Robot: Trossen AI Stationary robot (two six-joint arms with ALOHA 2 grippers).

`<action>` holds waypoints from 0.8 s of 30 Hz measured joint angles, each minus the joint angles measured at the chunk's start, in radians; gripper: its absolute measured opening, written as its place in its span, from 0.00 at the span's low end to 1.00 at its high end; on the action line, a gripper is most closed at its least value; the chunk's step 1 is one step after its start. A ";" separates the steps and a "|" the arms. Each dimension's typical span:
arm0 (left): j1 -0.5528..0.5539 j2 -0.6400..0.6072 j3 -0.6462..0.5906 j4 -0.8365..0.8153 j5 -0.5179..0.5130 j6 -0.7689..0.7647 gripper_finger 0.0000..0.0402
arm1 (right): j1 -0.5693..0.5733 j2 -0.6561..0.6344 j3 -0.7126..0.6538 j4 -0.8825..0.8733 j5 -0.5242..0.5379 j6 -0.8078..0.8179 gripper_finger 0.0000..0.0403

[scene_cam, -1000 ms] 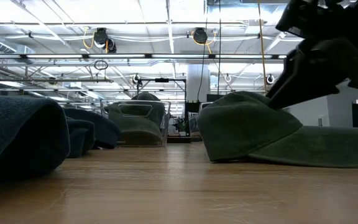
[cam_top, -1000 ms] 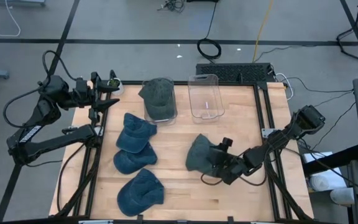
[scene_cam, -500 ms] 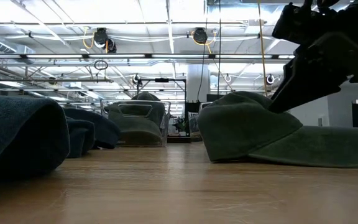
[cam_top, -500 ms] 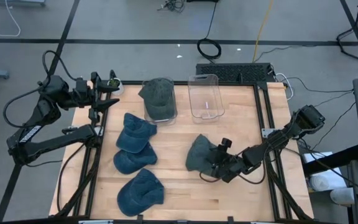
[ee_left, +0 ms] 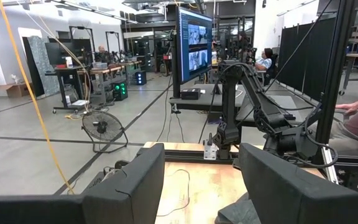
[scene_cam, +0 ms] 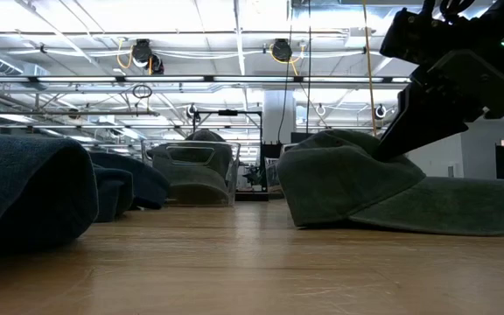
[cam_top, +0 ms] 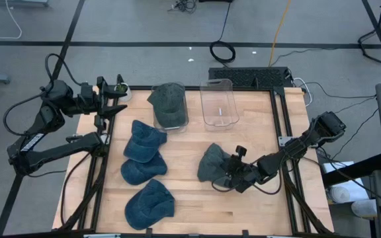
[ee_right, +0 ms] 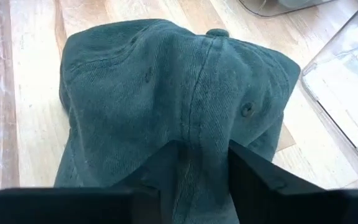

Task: Pick & Place hat
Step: Put the gray cap into the left transparent bin

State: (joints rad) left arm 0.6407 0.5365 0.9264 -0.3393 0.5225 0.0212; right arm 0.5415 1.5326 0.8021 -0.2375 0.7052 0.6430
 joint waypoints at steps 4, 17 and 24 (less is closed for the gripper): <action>0.000 0.000 0.000 0.000 0.000 0.000 0.53 | 0.000 0.000 0.000 0.000 0.000 -0.015 0.20; 0.000 0.000 0.000 0.000 0.000 0.000 0.53 | 0.008 0.000 0.000 0.000 0.000 -0.089 0.00; 0.000 0.000 0.000 0.000 0.000 0.000 0.53 | 0.035 -0.041 -0.001 0.001 -0.001 -0.114 0.00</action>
State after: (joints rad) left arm 0.6409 0.5364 0.9264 -0.3393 0.5228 0.0212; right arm 0.5763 1.4918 0.8013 -0.2367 0.7042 0.5287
